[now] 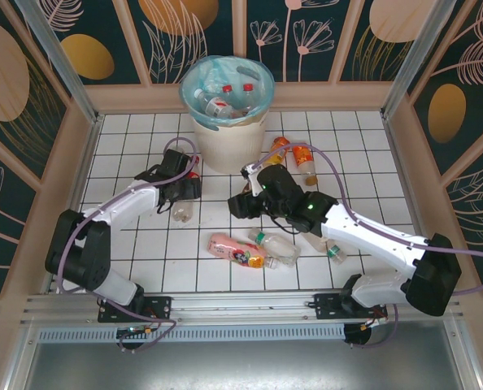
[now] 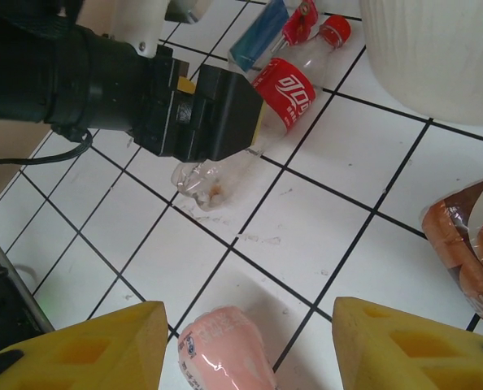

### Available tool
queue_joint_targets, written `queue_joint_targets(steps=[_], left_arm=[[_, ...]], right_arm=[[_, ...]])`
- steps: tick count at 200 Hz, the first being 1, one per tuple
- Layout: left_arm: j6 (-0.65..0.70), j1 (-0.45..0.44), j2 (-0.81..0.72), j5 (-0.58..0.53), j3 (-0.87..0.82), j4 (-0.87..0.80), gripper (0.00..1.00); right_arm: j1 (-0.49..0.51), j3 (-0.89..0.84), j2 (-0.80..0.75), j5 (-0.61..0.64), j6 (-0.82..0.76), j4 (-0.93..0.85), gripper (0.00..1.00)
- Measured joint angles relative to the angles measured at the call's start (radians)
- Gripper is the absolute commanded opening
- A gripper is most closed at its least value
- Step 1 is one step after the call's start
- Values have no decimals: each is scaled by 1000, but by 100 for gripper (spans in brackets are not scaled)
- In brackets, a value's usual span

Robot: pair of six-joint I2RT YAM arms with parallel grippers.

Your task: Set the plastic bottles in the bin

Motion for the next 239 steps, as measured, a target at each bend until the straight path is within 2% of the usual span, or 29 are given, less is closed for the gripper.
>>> queue_joint_targets(steps=[109, 177, 206, 239], left_arm=[[39, 9, 89, 130, -28, 44, 68], [62, 9, 97, 145, -31, 44, 51], [66, 9, 44, 149, -51, 24, 50], [63, 9, -139, 155, -66, -44, 50]], right_arm=[[0, -6, -1, 3, 0, 7, 57], [0, -6, 0, 3, 0, 11, 57], [0, -5, -1, 3, -1, 11, 57], [0, 23, -3, 3, -3, -3, 57]])
